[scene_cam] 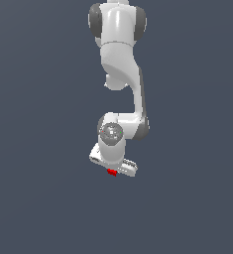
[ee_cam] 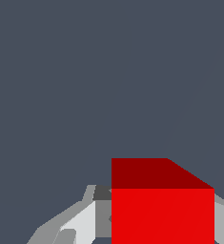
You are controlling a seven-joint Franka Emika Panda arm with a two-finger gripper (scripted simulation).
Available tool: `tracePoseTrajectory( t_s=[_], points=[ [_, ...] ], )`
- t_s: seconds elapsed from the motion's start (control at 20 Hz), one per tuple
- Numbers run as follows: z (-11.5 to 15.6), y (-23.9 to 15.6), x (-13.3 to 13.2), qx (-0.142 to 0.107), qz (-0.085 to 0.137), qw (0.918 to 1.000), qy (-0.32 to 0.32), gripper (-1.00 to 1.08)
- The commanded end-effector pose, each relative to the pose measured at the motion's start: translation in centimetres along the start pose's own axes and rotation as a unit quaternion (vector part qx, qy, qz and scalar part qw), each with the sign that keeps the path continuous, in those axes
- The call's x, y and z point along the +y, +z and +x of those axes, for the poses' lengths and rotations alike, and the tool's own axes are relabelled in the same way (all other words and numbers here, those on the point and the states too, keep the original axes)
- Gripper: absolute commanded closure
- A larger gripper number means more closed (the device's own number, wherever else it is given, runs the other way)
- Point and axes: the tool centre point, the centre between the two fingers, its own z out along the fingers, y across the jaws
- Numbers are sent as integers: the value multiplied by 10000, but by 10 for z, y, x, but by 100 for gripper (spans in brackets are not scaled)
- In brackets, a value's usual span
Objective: Pick up the red cube and move it to a goal position.
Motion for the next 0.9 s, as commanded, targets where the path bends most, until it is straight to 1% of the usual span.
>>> tracePoseTrajectory(
  t_s=[0.0, 0.2, 0.45, 0.65, 0.85],
  points=[
    [0, -2, 0, 4, 1, 10000, 0, 108],
    [-3, -11, 0, 1, 1, 10000, -2, 108],
    [-10, -32, -1, 1, 1, 10000, -2, 108],
    [-19, -59, -1, 1, 3, 10000, -1, 108],
    [-31, -94, -1, 1, 3, 10000, -1, 108]
  ],
)
